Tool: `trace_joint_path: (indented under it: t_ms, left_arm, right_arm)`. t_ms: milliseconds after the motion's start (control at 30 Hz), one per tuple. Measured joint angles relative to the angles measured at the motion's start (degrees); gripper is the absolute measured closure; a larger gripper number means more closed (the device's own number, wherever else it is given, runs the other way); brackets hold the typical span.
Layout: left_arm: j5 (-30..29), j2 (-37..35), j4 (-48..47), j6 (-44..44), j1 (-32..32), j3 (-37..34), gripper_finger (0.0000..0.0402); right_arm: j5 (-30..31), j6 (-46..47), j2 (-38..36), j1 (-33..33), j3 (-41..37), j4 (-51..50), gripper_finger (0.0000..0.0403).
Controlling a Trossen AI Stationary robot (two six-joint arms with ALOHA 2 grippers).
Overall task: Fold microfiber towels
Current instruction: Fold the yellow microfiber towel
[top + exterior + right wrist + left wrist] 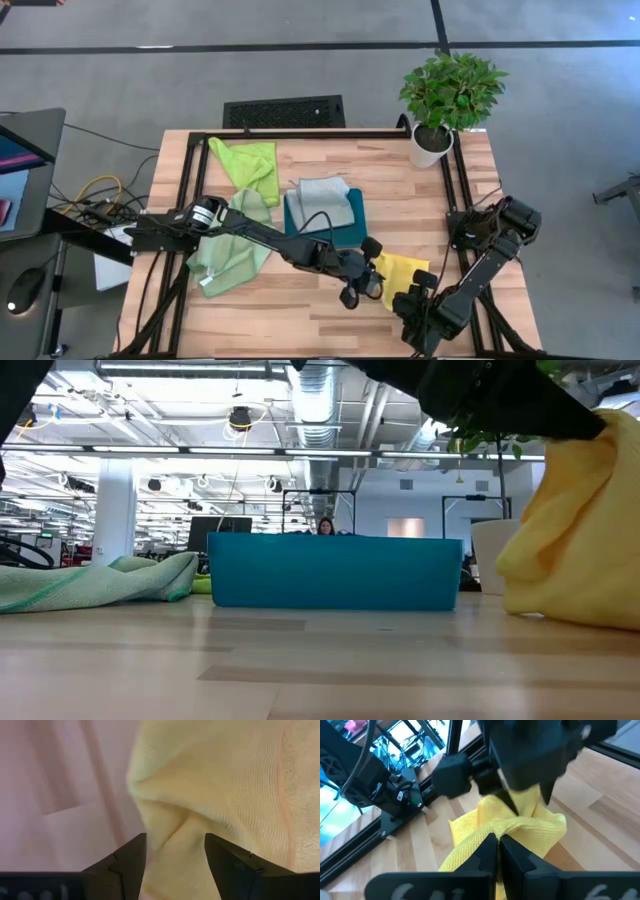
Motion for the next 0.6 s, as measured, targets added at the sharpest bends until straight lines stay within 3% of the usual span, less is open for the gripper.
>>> trace_joint_path:
  t_ms: [267,400,600]
  left_arm:
    - [1.16,0.06,0.27,-0.53,0.2,0.0,0.0401]
    - [2.2,3.32,6.62,-0.19,0.51,0.27,0.0401]
    - [1.25,8.75,7.34,1.74,0.72,7.23,0.0401]
  right_arm:
    - [3.03,0.61,-5.23,2.4,2.57,-3.53,0.0179]
    - [4.64,0.81,-8.11,3.68,2.58,-3.84,0.0179]
    - [4.78,2.12,-11.95,5.52,2.62,-5.14,0.0179]
